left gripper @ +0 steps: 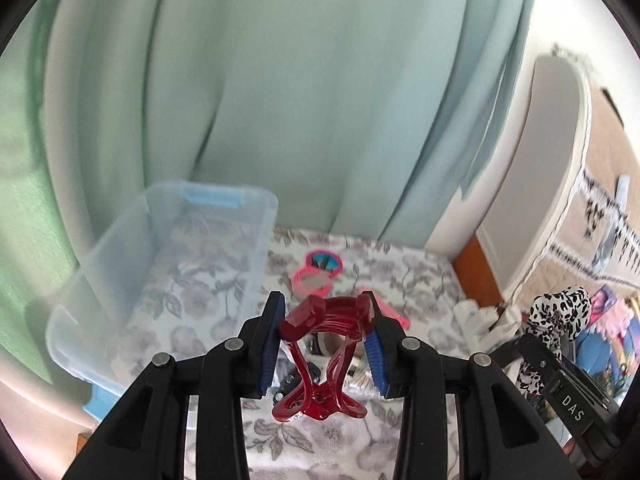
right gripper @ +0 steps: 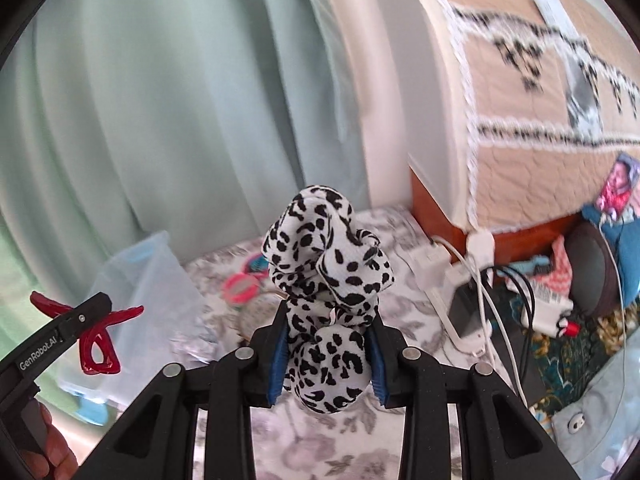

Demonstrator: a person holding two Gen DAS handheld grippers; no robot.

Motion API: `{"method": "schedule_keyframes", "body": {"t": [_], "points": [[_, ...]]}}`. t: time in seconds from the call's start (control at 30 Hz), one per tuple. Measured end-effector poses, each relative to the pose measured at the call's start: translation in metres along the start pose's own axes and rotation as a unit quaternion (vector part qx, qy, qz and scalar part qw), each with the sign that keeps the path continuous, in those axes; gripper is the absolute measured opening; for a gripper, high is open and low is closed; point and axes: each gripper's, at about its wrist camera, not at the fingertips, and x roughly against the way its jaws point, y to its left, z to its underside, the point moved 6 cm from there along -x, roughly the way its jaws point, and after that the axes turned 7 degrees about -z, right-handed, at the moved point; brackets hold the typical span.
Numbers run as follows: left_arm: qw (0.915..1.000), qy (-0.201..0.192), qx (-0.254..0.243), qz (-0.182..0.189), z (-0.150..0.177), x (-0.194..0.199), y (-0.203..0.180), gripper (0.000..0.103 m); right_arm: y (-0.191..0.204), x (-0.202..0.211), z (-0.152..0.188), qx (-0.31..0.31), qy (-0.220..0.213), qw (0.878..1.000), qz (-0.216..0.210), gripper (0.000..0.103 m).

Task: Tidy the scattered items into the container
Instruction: 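Carry both items over the clear box and open both tools to drop them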

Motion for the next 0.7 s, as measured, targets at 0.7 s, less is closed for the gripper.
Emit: {"method": "schedule_keyframes", "body": {"t": [0.7], "points": [[0.9902, -0.076, 0.107, -0.048, -0.033, 0.041, 0.111, 0.039, 0.151, 0.029, -0.041, 0.11, -0.049, 0.987, -0.11, 0.036]]}}
